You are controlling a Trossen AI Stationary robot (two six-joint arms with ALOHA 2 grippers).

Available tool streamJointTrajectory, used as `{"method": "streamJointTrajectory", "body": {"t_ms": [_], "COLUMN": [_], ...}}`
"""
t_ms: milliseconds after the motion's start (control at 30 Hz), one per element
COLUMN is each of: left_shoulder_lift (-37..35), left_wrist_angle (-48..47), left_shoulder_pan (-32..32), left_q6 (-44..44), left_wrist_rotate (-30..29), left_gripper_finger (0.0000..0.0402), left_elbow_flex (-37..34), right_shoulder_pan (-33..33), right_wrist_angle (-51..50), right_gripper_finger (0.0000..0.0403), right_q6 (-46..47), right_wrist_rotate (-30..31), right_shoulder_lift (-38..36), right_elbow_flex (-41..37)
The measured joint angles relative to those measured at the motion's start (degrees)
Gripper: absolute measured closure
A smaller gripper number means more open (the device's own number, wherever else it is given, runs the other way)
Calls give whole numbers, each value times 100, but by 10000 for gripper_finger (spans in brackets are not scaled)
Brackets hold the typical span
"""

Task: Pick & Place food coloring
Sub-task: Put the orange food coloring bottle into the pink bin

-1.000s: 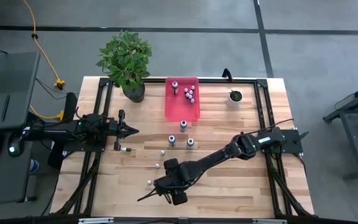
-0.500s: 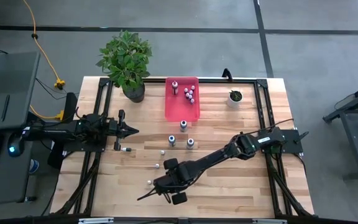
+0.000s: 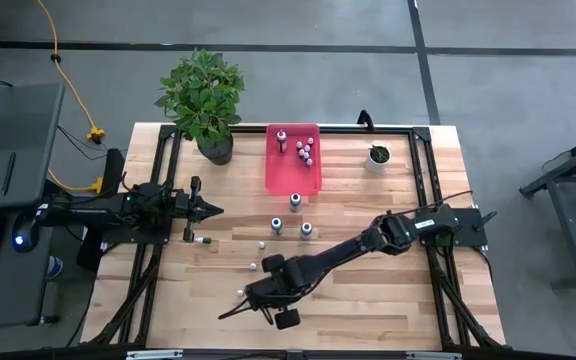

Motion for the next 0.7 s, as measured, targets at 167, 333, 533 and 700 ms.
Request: {"method": "streamJointTrajectory", "body": {"t_ms": [167,333,533,700], "left_shoulder_lift": [0,0,2,2], "left_wrist_angle": [0,0,0,0], "left_shoulder_pan": [2,2,2,2], "left_q6": [0,0,0,0], "left_wrist_rotate": [0,0,0,0], "left_gripper_finger": [401,401,401,401], "left_elbow_flex": [0,2,0,1], "right_shoulder_pan": [-66,-196,-393,-640], "right_wrist_angle": [4,160,177,145], "right_gripper_finger": [366,366,366,366], "right_q6": [125,293,289,272], "right_wrist_rotate": [-60,-53,240,240], "right_shoulder_lift": [-2,-139,-384,-674], "right_elbow_flex": [222,229,226,225]}}
